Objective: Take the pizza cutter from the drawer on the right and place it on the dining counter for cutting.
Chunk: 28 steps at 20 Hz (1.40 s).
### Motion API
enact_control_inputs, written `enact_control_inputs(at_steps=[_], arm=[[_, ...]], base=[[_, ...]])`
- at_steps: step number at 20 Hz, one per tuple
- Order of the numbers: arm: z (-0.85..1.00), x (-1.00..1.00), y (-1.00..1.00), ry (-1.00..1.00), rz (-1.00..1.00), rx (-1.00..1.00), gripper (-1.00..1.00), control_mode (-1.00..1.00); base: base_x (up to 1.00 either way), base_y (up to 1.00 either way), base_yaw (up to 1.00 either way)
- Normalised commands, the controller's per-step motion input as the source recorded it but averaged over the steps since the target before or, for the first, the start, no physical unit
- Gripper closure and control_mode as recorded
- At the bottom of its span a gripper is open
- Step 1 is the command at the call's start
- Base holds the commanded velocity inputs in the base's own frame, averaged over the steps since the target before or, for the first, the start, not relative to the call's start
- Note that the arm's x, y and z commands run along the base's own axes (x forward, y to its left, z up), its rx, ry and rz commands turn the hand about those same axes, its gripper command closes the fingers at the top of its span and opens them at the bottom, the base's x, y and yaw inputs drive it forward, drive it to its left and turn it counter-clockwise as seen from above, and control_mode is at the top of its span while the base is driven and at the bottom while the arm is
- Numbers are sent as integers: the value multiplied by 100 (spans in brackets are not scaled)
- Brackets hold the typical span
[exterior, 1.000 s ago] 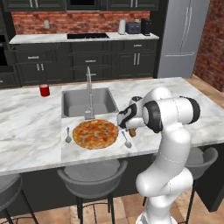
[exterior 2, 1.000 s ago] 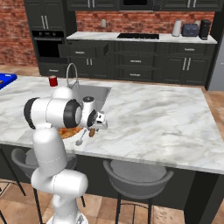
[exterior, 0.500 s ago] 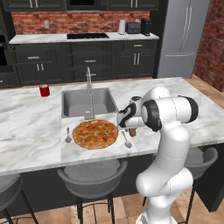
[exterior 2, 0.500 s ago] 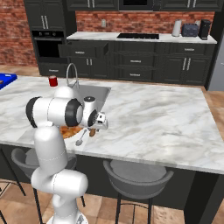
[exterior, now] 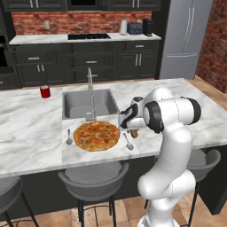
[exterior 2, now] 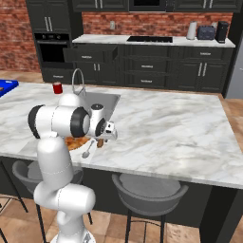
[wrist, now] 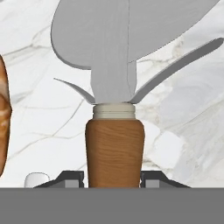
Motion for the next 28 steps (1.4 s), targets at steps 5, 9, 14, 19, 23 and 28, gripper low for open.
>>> enact_control_inputs(at_steps=[5,9,14,19,23,28], arm=[[0,0,0,0,0,0,100,-100],[0,0,0,0,0,0,100,-100],[0,0,0,0,0,0,-100,-100],[0,0,0,0,0,0,-100,-100],[0,0,0,0,0,0,-100,-100],[1,4,-5,2,0,2,-100,-100]], base=[[0,0,0],[0,0,0],[0,0,0],[0,0,0],[0,0,0],[0,0,0]])
